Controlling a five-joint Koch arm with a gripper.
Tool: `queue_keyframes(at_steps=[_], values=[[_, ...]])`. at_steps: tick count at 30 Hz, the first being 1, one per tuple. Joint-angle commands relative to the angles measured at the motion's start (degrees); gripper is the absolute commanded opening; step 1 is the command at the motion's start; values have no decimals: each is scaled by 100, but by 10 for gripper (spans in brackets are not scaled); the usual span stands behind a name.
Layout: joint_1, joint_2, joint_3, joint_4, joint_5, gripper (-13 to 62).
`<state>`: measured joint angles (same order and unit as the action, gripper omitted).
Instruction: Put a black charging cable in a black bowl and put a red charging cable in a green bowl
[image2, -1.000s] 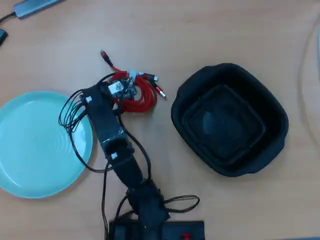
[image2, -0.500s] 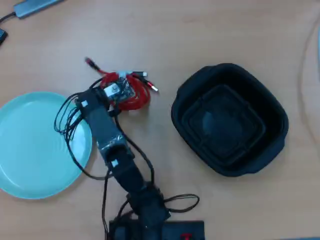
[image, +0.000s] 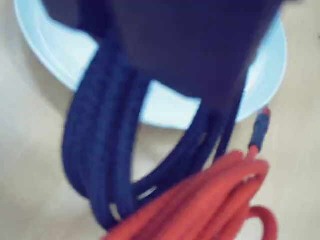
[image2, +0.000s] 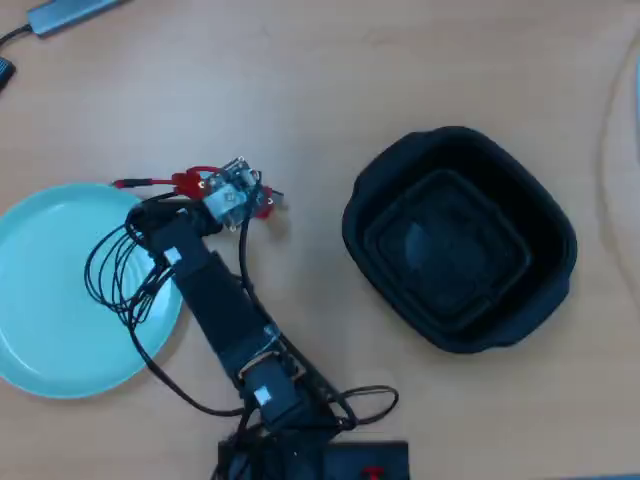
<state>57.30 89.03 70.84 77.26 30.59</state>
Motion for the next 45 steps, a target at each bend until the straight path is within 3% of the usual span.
queue_keyframes(at_steps=[1,36,45], values=[[-62,483,-237,-9,-114,-61],[0,2698,-211,-62,-2733,-62],[-9,3876,448,-18,-3032,-63]])
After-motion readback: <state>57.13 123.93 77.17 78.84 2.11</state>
